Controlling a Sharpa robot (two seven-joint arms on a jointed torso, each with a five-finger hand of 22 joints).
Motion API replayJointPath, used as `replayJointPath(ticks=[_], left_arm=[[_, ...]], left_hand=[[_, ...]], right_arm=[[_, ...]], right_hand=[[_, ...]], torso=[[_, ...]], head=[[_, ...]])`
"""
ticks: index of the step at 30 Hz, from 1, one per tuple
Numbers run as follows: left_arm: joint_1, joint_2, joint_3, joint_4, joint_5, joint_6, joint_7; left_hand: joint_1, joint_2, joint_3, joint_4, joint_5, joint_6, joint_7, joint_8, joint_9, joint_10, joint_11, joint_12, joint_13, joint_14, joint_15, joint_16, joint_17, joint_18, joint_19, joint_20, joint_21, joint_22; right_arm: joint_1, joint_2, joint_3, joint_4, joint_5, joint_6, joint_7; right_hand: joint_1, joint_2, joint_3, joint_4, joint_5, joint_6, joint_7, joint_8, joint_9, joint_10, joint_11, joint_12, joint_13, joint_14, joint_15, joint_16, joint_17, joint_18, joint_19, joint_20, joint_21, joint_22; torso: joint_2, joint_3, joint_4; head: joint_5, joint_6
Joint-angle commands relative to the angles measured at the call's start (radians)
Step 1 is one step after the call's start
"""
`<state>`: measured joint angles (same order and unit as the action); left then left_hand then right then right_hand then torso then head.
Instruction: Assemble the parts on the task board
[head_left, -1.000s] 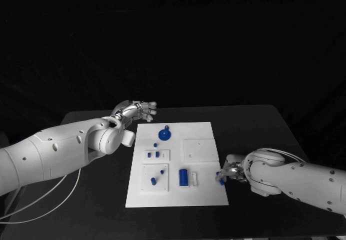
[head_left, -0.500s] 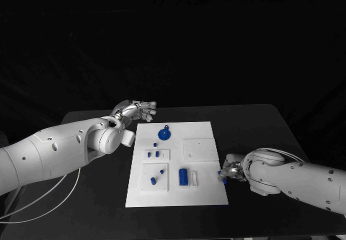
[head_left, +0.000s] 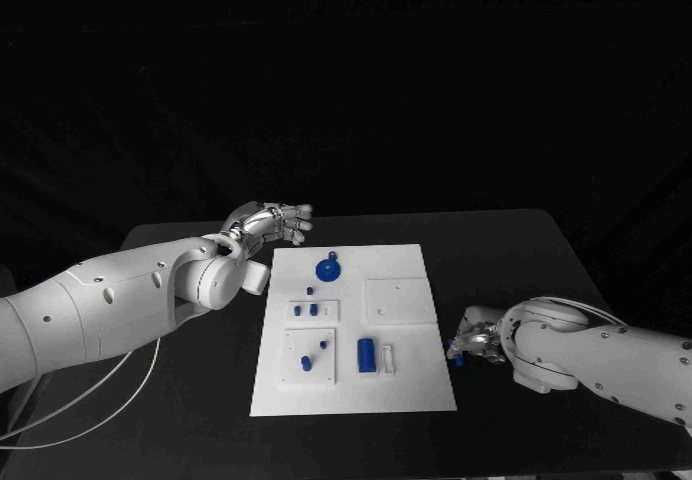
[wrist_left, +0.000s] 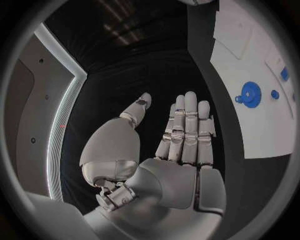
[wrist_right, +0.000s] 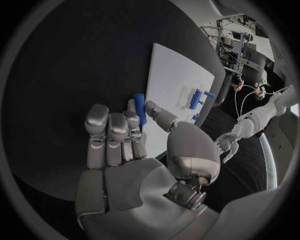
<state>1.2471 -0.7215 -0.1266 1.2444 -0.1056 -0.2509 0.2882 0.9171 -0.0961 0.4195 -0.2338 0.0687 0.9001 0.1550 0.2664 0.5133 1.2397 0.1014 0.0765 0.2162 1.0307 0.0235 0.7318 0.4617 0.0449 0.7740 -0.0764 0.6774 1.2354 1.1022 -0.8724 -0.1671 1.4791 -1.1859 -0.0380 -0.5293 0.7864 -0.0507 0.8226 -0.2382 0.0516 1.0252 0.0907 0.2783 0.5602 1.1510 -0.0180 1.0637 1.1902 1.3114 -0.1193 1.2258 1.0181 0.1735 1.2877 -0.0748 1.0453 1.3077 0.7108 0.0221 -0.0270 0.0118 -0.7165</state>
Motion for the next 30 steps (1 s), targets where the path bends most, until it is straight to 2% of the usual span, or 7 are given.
replayJointPath(ticks=[1, 7, 16, 21, 30], left_arm=[[0.001, 0.002, 0.001, 0.002, 0.005, 0.014, 0.007], [0.001, 0.003, 0.001, 0.002, 0.005, 0.014, 0.007], [0.001, 0.006, 0.001, 0.003, 0.005, 0.016, 0.007], [0.001, 0.006, 0.001, 0.004, 0.005, 0.016, 0.006], [0.001, 0.011, 0.001, 0.003, 0.005, 0.017, 0.005]], left_hand=[[-0.007, 0.004, -0.004, 0.002, 0.002, -0.003, 0.0, 0.005, -0.001, -0.005, 0.0, -0.001, -0.001, 0.001, 0.004, -0.006, 0.001, 0.008, 0.002, 0.005, -0.005, 0.002], [-0.007, 0.005, -0.004, 0.003, 0.002, -0.003, 0.0, 0.005, -0.001, -0.005, 0.0, -0.001, -0.001, 0.001, 0.004, -0.006, 0.002, 0.008, 0.002, 0.005, -0.006, 0.002], [-0.008, 0.005, -0.004, 0.003, 0.002, -0.002, -0.001, 0.006, -0.001, -0.005, 0.0, 0.0, -0.001, 0.002, 0.004, -0.006, 0.002, 0.008, 0.002, 0.005, -0.006, 0.002], [-0.008, 0.005, -0.004, 0.004, 0.002, -0.002, -0.001, 0.006, -0.001, -0.005, 0.0, 0.0, -0.001, 0.002, 0.004, -0.007, 0.003, 0.008, 0.002, 0.005, -0.007, 0.002], [-0.008, 0.006, -0.004, 0.004, 0.002, -0.002, -0.001, 0.006, -0.001, -0.005, 0.0, 0.0, -0.001, 0.001, 0.004, -0.007, 0.003, 0.008, 0.002, 0.005, -0.007, 0.003]], right_arm=[[0.014, -0.013, 0.005, 0.003, -0.005, 0.0, -0.02], [0.043, -0.019, 0.011, 0.024, -0.005, -0.009, -0.019], [0.044, 0.041, 0.009, 0.066, 0.115, -0.01, -0.007], [0.035, 0.085, 0.007, 0.058, 0.139, -0.019, 0.001], [0.005, 0.161, 0.006, 0.011, 0.182, -0.027, -0.005]], right_hand=[[-0.017, -0.003, 0.0, 0.006, 0.0, 0.009, 0.0, 0.006, -0.002, 0.008, -0.002, -0.005, -0.001, 0.005, -0.005, -0.006, -0.001, 0.088, 0.001, 0.004, 0.005, 0.014], [-0.022, -0.001, 0.002, 0.009, 0.0, 0.012, -0.001, 0.006, -0.002, 0.01, -0.003, -0.006, -0.002, 0.005, -0.006, -0.005, -0.001, 0.088, 0.002, 0.004, 0.005, 0.014], [-0.048, -0.012, -0.002, 0.019, 0.001, 0.016, -0.002, 0.006, -0.005, 0.013, -0.004, -0.008, -0.002, 0.006, -0.007, -0.004, -0.001, 0.088, 0.003, 0.004, 0.007, 0.014], [-0.058, -0.012, -0.009, 0.02, 0.0, 0.018, -0.002, 0.006, -0.006, 0.013, -0.005, -0.008, -0.002, 0.006, -0.008, -0.004, 0.0, 0.088, 0.003, 0.004, 0.008, 0.014], [-0.068, -0.006, -0.017, 0.018, 0.001, 0.02, -0.003, 0.006, -0.007, 0.014, -0.005, -0.009, -0.002, 0.005, -0.008, -0.003, 0.0, 0.088, 0.003, 0.003, 0.009, 0.014]], torso=[[0.0, -0.0007, -0.0005], [0.0, -0.0012, 0.0], [0.001, -0.0009, 0.0011], [0.001, -0.0015, 0.0018], [0.001, -0.0011, 0.0026]], head=[[0.0, 0.001], [-0.001, 0.003], [0.001, 0.002], [0.003, 0.003], [0.008, -0.001]])
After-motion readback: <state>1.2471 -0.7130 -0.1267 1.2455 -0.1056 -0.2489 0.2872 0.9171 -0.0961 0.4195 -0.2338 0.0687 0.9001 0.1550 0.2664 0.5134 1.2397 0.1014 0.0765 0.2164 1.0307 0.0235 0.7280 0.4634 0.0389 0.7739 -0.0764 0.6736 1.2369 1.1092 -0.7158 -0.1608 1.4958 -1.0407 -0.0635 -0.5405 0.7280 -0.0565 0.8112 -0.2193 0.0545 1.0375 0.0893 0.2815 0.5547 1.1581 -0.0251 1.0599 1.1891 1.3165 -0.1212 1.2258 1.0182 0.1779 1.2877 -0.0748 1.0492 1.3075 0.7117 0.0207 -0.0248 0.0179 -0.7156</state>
